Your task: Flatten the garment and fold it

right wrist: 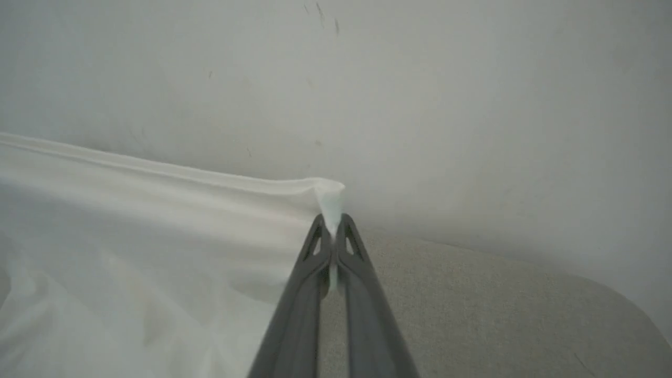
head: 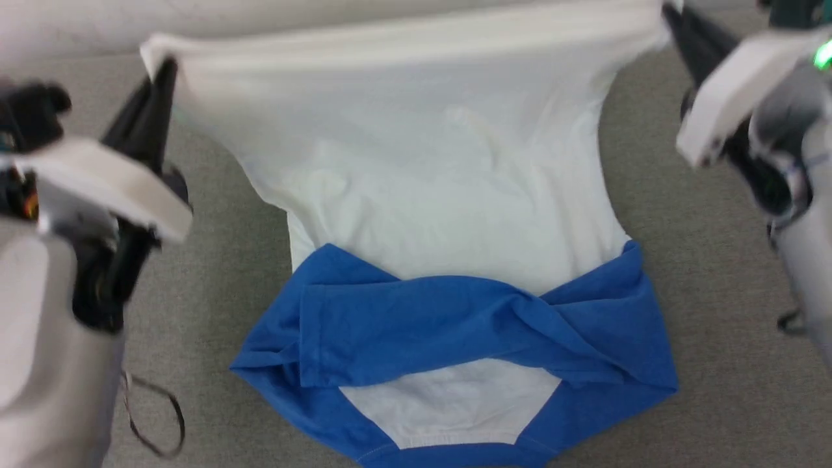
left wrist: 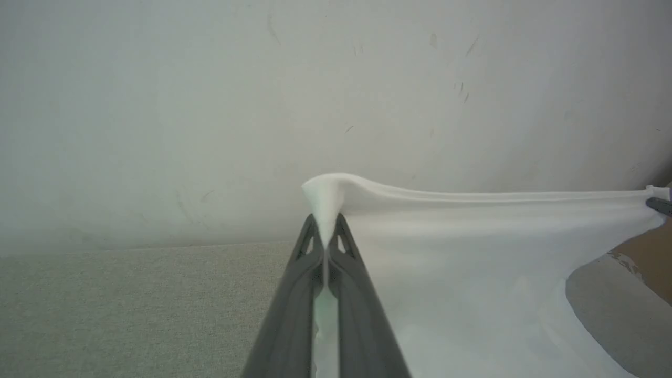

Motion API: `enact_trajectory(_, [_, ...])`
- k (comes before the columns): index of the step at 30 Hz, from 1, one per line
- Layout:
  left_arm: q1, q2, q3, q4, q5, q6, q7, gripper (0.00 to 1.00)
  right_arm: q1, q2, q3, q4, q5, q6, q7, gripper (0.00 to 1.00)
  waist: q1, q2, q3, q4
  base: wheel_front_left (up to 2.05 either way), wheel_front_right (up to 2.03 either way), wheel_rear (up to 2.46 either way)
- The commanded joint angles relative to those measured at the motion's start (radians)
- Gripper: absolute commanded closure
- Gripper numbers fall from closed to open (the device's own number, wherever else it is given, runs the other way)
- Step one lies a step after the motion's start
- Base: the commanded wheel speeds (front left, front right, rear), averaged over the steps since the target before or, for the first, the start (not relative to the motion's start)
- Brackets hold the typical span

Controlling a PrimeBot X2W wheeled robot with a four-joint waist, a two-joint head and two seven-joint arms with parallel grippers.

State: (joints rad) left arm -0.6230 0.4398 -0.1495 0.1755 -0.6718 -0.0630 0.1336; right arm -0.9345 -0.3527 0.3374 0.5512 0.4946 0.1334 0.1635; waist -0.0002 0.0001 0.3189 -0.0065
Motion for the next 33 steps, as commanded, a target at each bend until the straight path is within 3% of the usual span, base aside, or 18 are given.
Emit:
enact_trajectory(1, [0.073,0.014,0.021,-0.035,-0.004,0.028,-0.007,1.00,0.072,-0.024,-0.007,-0.036,0.014,-0.003,0.002,1.00,0.0002,-0.0001,-0.076,-0.024,0.00,0.00,0.00])
enact_trajectory(6, [0.348,0.011,0.059,-0.208,-0.026,0.110,0.001,1.00,0.344,-0.059,-0.045,-0.220,0.025,-0.003,0.050,1.00,0.0002,-0.0001,-0.123,-0.029,0.00,0.00,0.00])
enact_trajectory(12, [0.633,-0.022,0.073,-0.359,-0.070,0.183,0.030,1.00,0.629,-0.047,-0.148,-0.406,0.019,-0.003,0.129,1.00,0.0002,-0.0001,-0.151,-0.024,0.00,0.00,0.00])
enact_trajectory(20, [0.860,-0.056,0.029,-0.413,-0.079,0.237,0.066,1.00,0.918,0.055,-0.314,-0.562,-0.006,-0.003,0.202,1.00,0.0002,-0.0001,-0.186,-0.015,0.00,0.00,0.00])
enact_trajectory(28, [0.961,-0.076,-0.029,-0.368,-0.078,0.257,0.104,1.00,1.098,0.161,-0.399,-0.591,-0.051,-0.003,0.242,0.98,0.0002,-0.0001,-0.207,-0.014,0.00,0.00,0.00])
enact_trajectory(29, [0.960,-0.080,-0.036,-0.351,-0.074,0.257,0.100,0.89,1.109,0.172,-0.399,-0.585,-0.053,-0.003,0.247,0.80,0.0002,-0.0001,-0.209,-0.015,0.00,0.00,0.00])
enact_trajectory(30, [0.957,-0.084,-0.040,-0.333,-0.068,0.257,0.092,0.51,1.118,0.181,-0.399,-0.578,-0.058,-0.003,0.250,0.52,0.0002,-0.0001,-0.210,-0.016,0.00,0.00,0.00])
enact_trajectory(31, [0.953,-0.094,-0.045,-0.318,-0.072,0.253,0.085,0.09,1.127,0.185,-0.396,-0.568,-0.067,-0.003,0.256,0.14,0.0002,-0.0001,-0.213,-0.015,0.00,0.00,0.00])
enact_trajectory(32, [0.950,-0.106,-0.046,-0.303,-0.080,0.248,0.076,0.00,1.136,0.189,-0.392,-0.560,-0.074,-0.003,0.260,0.00,0.0002,-0.0001,-0.215,-0.014,0.00,0.00,0.00])
enact_trajectory(33, [0.949,-0.110,-0.049,-0.286,-0.080,0.243,0.069,0.00,1.143,0.194,-0.391,-0.556,-0.079,-0.003,0.257,0.00,0.0002,-0.0001,-0.219,-0.014,0.00,0.00,0.00])
